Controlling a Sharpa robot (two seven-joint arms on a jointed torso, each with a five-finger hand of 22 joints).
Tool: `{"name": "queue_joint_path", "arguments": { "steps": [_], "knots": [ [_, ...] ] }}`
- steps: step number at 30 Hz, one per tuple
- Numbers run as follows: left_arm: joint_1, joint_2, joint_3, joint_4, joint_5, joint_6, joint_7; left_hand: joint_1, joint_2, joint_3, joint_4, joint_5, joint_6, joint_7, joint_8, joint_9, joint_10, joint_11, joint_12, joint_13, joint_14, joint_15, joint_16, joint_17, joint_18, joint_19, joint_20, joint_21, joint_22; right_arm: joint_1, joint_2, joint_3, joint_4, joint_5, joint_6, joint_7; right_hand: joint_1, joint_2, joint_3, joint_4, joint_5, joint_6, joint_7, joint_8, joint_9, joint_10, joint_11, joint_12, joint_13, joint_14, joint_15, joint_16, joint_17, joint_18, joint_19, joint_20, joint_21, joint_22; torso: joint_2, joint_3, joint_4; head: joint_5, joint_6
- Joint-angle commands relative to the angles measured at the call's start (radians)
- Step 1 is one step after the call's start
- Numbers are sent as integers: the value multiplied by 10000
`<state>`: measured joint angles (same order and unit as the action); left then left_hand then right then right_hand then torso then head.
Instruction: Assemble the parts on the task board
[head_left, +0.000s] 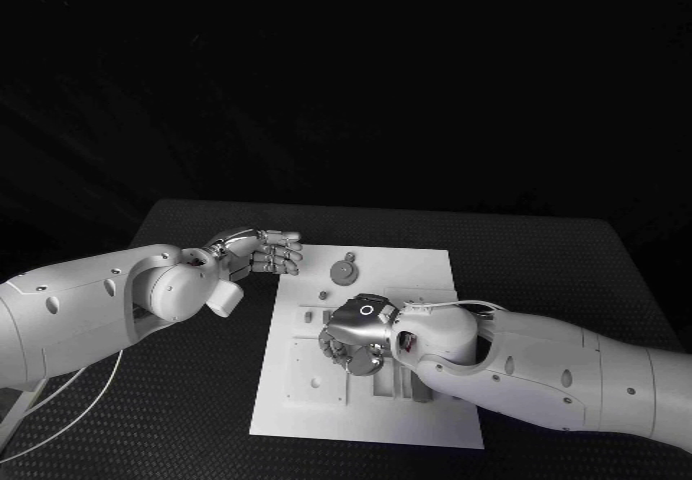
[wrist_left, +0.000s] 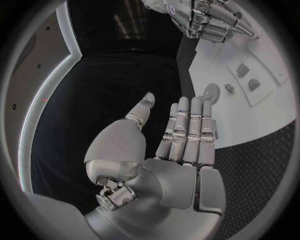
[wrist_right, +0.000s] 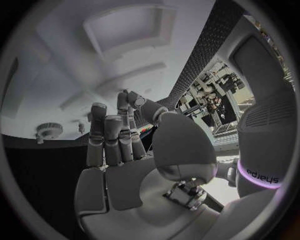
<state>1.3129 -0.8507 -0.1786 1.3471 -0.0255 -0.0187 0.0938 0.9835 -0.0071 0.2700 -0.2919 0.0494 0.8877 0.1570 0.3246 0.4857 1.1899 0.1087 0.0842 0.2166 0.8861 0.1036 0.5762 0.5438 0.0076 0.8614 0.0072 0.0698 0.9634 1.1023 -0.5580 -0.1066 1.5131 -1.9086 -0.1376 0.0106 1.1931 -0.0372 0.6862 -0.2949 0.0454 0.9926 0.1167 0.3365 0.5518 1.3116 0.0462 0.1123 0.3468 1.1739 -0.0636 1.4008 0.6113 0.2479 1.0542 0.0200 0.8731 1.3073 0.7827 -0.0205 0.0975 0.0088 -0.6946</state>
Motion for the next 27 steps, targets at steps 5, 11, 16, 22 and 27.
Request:
{"name": "queue_joint_path", "arguments": {
  "steps": [5,11,16,22,27],
  "knots": [
    [18,20,5,11,-27,167,66,61,-34,7,30,-3,48,45,-49,-16,1,56,-41,14,59,19,-67,13,57,4,-6,-4,-12,-13,6,-8,29,38,173,82,12,52,89,1,35,66,0,64,453,61,-29,-44,14,31,-39,-71,-10,139,-25,-63,36,138,2,-3,0,1,-17],
    [18,12,5,8,-44,186,50,62,-34,8,29,-4,48,45,-50,-16,1,56,-42,14,59,20,-70,14,56,2,-5,-4,-14,-13,-2,-8,42,67,153,77,10,52,91,1,35,65,0,63,456,61,-29,-46,19,32,-40,-74,-10,139,-23,-63,34,137,-1,-3,1,1,-38],
    [18,13,5,12,-50,187,50,62,-33,8,29,-3,49,45,-51,-17,-1,57,-43,14,58,20,-72,16,56,1,-5,-4,-15,-13,-8,-8,37,67,164,70,9,52,93,1,35,65,0,62,459,61,-29,-48,23,34,-40,-76,-9,139,-22,-64,33,137,0,-4,-1,-2,-40],
    [18,14,5,7,-67,187,49,60,-35,7,30,-4,50,45,-52,-17,-1,57,-44,14,57,21,-74,17,55,0,-4,-4,-17,-13,10,-8,48,55,142,31,7,53,95,1,35,65,0,61,462,61,-30,-50,28,36,-40,-78,-9,139,-21,-64,31,136,0,-3,-2,1,-48],
    [18,7,5,16,-72,189,42,56,-37,5,31,-4,50,45,-53,-18,-2,58,-46,14,57,22,-77,18,55,-2,-3,-4,-18,-13,2,-8,16,-2,161,14,6,51,96,1,35,65,0,60,464,61,-30,-52,32,37,-40,-80,-9,139,-20,-65,30,135,0,-3,-2,1,-48]
  ]
}}
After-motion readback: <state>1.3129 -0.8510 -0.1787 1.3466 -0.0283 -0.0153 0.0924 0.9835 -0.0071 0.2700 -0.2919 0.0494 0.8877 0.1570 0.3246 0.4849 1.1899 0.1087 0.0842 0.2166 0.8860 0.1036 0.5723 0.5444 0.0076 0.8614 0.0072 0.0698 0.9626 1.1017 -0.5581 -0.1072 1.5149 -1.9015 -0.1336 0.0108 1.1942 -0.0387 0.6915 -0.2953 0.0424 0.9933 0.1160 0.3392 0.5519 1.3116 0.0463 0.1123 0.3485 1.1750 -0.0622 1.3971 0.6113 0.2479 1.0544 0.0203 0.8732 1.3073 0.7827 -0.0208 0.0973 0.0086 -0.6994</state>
